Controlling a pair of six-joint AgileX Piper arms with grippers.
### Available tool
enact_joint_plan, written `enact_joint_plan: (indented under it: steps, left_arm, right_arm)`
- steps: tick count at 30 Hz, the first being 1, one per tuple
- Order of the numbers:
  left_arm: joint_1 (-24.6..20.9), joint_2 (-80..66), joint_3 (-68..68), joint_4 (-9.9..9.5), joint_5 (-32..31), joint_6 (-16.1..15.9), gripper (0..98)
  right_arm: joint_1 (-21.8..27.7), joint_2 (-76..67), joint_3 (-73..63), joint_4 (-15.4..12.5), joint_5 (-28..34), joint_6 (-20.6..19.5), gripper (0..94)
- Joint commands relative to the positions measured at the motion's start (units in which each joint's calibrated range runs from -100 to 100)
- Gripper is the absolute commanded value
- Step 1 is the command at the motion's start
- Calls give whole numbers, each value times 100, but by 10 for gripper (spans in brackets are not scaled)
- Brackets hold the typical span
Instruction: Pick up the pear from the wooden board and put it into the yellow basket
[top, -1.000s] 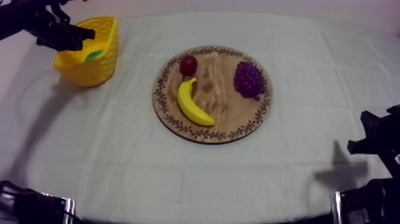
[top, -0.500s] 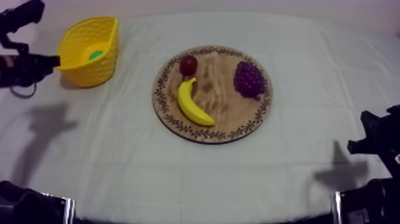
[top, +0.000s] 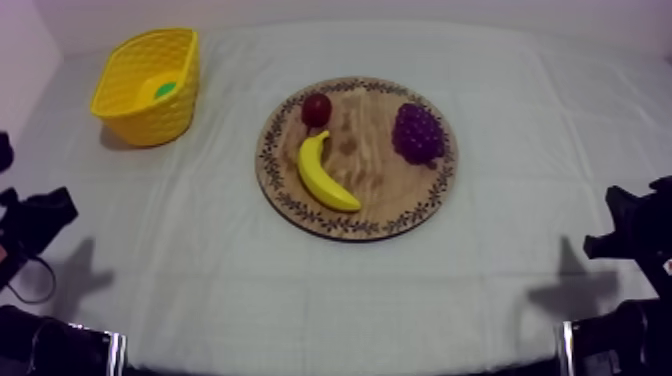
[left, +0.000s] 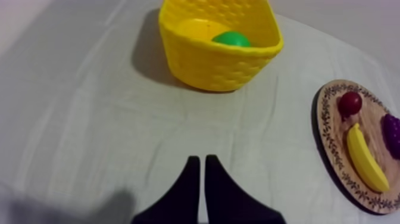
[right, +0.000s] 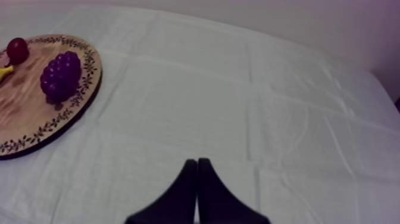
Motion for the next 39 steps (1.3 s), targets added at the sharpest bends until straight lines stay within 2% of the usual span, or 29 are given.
enact_joint_plan:
  steps: [1, 7, 10, 12, 18, 21, 39]
  left_arm:
    - [-108, -1525, 570, 277, -51, -404, 2]
    - [-116, -1926, 926, 617, -579, -1271, 0]
    - [-103, -1963, 980, 695, -709, -1452, 0]
    - [-94, -1972, 994, 722, -730, -1362, 0]
    - [-25, -1990, 1006, 771, -748, -599, 0]
    - [67, -2002, 1007, 781, -749, -415, 0]
    - [120, -2008, 1008, 786, -750, -425, 0]
  right_arm:
    - [3, -2, 4, 0, 4, -3, 3]
    - [9, -2, 4, 0, 4, 1, 3]
    - [9, -2, 4, 0, 4, -2, 3]
    - [9, -2, 4, 0, 4, -4, 3]
    - [9, -2, 4, 0, 4, -2, 3]
    - [9, -2, 4, 0, 4, -5, 3]
    - [9, -2, 4, 0, 4, -3, 3]
